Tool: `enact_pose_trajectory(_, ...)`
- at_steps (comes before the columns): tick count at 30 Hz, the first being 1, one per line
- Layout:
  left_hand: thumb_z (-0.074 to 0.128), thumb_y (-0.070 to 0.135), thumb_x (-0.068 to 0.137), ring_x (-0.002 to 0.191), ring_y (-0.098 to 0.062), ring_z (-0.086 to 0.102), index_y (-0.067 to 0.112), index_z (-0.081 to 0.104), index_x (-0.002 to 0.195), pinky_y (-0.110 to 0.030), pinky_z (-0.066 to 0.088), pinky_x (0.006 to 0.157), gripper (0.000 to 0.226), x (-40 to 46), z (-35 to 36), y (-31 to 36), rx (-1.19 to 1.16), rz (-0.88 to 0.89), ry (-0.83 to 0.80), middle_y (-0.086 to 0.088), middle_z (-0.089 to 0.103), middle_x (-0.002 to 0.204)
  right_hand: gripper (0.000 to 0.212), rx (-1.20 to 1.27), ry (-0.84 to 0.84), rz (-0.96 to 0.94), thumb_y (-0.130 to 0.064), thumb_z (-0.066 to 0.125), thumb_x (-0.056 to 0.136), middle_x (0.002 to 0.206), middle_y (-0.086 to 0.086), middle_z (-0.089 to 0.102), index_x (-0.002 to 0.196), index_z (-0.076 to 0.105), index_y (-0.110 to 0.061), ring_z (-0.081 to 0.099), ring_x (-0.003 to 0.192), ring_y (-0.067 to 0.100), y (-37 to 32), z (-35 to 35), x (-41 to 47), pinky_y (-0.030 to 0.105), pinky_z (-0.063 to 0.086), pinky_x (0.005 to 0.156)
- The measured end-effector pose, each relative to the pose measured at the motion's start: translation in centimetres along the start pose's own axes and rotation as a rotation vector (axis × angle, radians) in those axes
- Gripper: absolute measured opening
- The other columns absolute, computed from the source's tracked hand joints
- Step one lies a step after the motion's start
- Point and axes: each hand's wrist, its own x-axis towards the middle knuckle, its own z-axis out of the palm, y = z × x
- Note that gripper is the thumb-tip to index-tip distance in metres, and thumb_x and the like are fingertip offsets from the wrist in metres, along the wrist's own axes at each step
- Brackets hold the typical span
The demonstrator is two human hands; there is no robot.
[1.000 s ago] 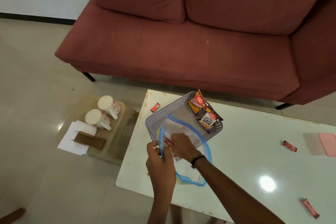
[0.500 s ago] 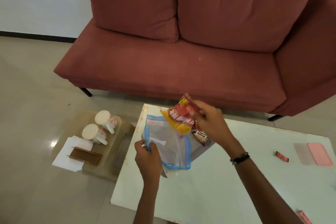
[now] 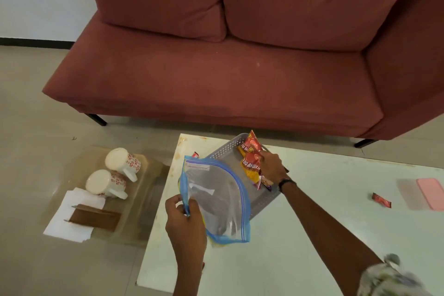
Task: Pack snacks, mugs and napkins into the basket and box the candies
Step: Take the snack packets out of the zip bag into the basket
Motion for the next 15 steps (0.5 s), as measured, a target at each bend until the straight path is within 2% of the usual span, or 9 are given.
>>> enact_pose_trajectory(3, 0.053, 0.024, 0.092, 0.076, -0.022, 0.059, 0.013, 0.046, 0.11, -0.036, 0.051, 0.073, 0.022, 0.5, 0.4, 0.2, 0.003, -0.02, -0.02, -0.001, 0.057, 0.082, 0.028, 0.032, -0.05, 0.043, -0.007, 0.04, 0.096, 0.112, 0.023, 0.065, 0.116, 0.058, 0.002, 0.063, 0.104, 0.038, 1.1, 2.8, 1.7, 0.04, 0.053, 0.085)
enact_pose_trajectory(7, 0.052, 0.025, 0.092, 0.081, -0.025, 0.059, 0.012, 0.047, 0.113, -0.036, 0.051, 0.074, 0.026, 1.3, 0.6, 0.4, -0.018, -0.033, -0.031, -0.004, 0.057, 0.088, 0.031, -0.006, -0.08, 0.097, -0.01, 0.041, 0.097, 0.12, 0.02, 0.063, 0.123, 0.055, -0.002, 0.059, 0.11, 0.036, 2.4, 4.4, 3.2, 0.037, 0.048, 0.089)
enact_pose_trajectory(11, 0.052, 0.025, 0.092, 0.075, -0.024, 0.059, 0.014, 0.047, 0.11, -0.034, 0.049, 0.069, 0.022, 1.5, 0.8, 0.1, -0.013, -0.044, -0.046, 0.006, 0.056, 0.078, 0.032, -0.015, -0.086, 0.112, -0.013, 0.045, 0.096, 0.119, 0.019, 0.064, 0.127, 0.053, -0.007, 0.061, 0.107, 0.036, 3.7, 4.8, 4.2, 0.039, 0.05, 0.088)
enact_pose_trajectory(13, 0.053, 0.024, 0.091, 0.071, -0.024, 0.058, 0.013, 0.048, 0.11, -0.034, 0.048, 0.067, 0.022, 1.5, 0.9, 0.0, -0.026, -0.061, -0.052, 0.001, 0.057, 0.076, 0.033, 0.031, -0.054, 0.119, -0.017, 0.048, 0.095, 0.117, 0.017, 0.066, 0.127, 0.053, -0.013, 0.064, 0.103, 0.033, 4.3, 4.7, 4.3, 0.041, 0.054, 0.088)
enact_pose_trajectory(15, 0.054, 0.024, 0.091, 0.069, -0.025, 0.057, 0.011, 0.049, 0.111, -0.034, 0.048, 0.066, 0.024, 1.4, 0.9, 0.0, -0.051, -0.077, -0.059, -0.004, 0.058, 0.076, 0.035, 0.089, -0.016, 0.101, -0.016, 0.048, 0.095, 0.122, 0.015, 0.064, 0.13, 0.051, -0.012, 0.063, 0.107, 0.031, 3.9, 3.7, 3.1, 0.041, 0.053, 0.092)
